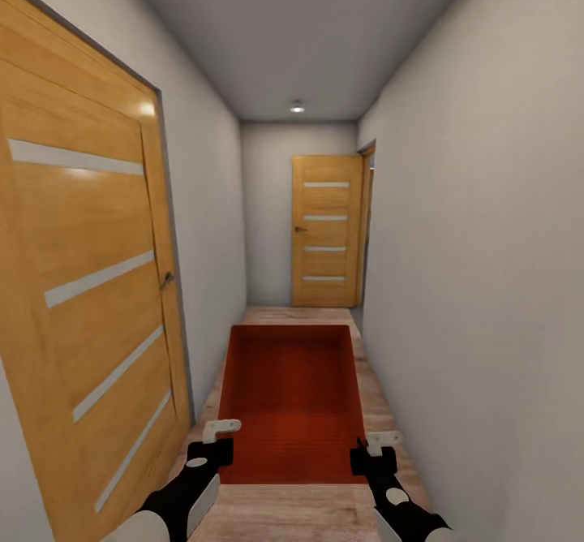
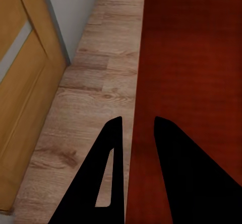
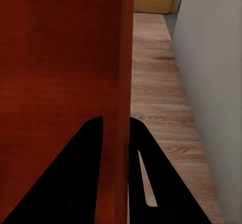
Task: Move the two storage containers from the living room to the garage. In the garage, place one container on the floor and stack the other container on top of it (either order is fine).
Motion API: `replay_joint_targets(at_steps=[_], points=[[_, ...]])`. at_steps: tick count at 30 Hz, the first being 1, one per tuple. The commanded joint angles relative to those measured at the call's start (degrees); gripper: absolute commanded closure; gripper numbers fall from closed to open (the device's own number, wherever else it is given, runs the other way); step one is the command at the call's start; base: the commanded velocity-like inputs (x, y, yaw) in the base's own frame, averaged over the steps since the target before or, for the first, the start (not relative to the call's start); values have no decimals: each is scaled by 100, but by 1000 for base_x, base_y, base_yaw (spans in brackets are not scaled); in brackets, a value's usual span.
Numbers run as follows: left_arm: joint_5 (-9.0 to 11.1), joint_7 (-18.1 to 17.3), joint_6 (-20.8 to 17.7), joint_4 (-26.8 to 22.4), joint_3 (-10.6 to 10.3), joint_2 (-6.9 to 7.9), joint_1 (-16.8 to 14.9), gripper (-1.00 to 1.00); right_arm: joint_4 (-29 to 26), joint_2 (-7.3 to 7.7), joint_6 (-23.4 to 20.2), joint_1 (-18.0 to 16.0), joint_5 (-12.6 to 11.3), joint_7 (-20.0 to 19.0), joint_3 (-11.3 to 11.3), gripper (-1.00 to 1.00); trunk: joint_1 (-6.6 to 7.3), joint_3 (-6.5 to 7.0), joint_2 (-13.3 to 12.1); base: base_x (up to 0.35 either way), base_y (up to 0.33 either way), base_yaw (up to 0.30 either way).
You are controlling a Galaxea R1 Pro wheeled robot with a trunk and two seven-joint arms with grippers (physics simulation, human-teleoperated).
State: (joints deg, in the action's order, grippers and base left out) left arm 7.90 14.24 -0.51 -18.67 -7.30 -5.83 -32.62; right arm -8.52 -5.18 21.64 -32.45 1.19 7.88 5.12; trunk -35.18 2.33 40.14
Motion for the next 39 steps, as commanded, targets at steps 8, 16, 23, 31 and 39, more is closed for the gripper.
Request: replay_joint_targets(at_steps=[8,16,23,31,39], points=[[107,61,-11,11,-24,55,1,100,-16,8,16,-7,39,57,-186,100,-4,-1,1,322,59,0],[107,61,-11,11,-25,55,1,100,-17,8,16,-7,39,58,-186,100,-4,-1,1,322,51,0],[107,61,-11,12,-23,55,1,100,-18,16,15,-7,39,56,-186,100,-4,-1,1,322,18,0],[107,61,-19,20,-22,64,1,100,-16,17,14,-7,39,57,-186,100,-4,-1,1,322,0,0],[107,61,-20,21,-19,64,1,100,-18,12,7,-7,35,57,-186,100,-4,-1,1,322,0,0]])
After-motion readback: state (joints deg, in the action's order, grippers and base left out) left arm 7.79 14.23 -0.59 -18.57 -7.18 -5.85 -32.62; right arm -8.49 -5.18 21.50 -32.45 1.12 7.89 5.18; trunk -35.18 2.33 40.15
